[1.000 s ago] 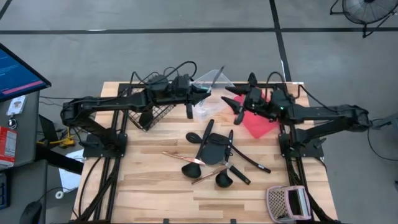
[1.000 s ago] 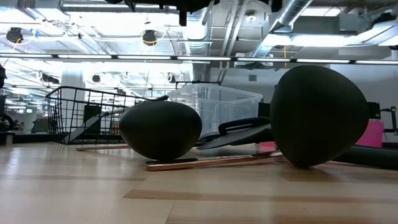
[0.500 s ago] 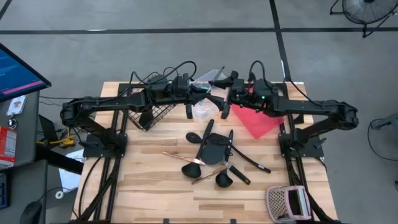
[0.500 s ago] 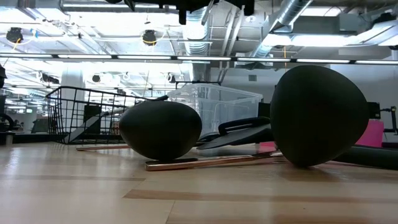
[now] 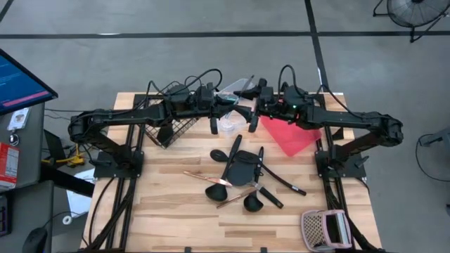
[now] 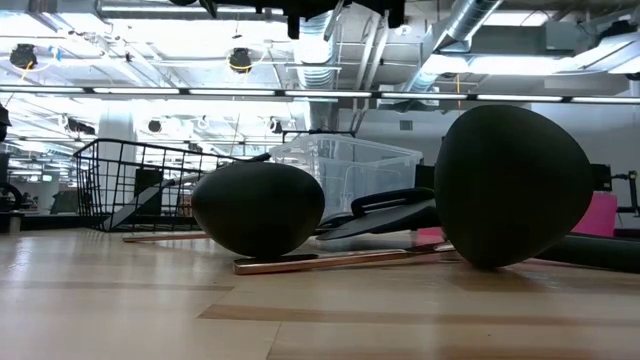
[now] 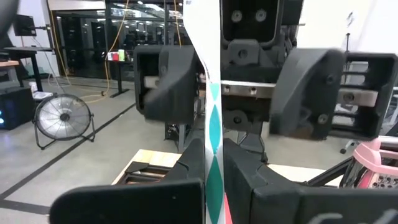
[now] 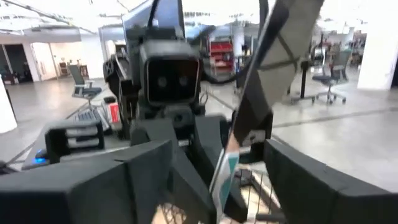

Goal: Pick & Place Kitchen Items
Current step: Put the blue knife into the red bin

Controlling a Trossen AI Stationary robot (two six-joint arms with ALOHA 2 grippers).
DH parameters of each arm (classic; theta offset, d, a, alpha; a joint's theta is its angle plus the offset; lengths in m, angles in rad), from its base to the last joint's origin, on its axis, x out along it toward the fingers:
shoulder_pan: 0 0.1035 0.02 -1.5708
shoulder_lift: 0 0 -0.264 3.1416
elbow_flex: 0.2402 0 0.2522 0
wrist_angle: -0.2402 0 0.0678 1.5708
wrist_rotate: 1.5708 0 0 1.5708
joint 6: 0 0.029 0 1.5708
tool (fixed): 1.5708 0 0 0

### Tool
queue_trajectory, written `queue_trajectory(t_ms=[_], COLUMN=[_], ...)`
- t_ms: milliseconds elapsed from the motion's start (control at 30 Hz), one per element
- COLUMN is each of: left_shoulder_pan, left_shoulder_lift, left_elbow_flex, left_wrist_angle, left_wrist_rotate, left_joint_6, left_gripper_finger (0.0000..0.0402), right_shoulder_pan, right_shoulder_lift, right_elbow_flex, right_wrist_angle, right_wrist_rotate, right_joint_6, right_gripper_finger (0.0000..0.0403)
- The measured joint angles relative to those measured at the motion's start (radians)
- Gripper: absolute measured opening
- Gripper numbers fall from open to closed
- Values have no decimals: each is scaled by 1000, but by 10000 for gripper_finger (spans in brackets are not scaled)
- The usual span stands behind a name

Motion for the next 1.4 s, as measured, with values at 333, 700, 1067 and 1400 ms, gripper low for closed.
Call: queue_trajectory(t_ms=[333, 700, 1067, 1400], left_shoulder_pan=[0, 0, 1, -1], left_shoulder_lift=[0, 0, 0, -7], left_elbow_flex=[0, 0, 0, 1], left_wrist_angle=[0, -3, -13, -128], left_wrist_rotate=[4, 0, 23, 26], left_joint_6=[7, -11, -10, -32], left_gripper_finger=[8, 16, 107, 211], right_shoulder_pan=[0, 0, -16, -93], right_shoulder_lift=[-4, -2, -38, -151], right_elbow_flex=[0, 0, 26, 88], right_wrist_angle=[-20, -19, -30, -316], right_wrist_rotate=[-3, -3, 5, 95], right_joint_6=[3, 49, 51, 20], right_gripper_finger=[30, 18, 18, 18])
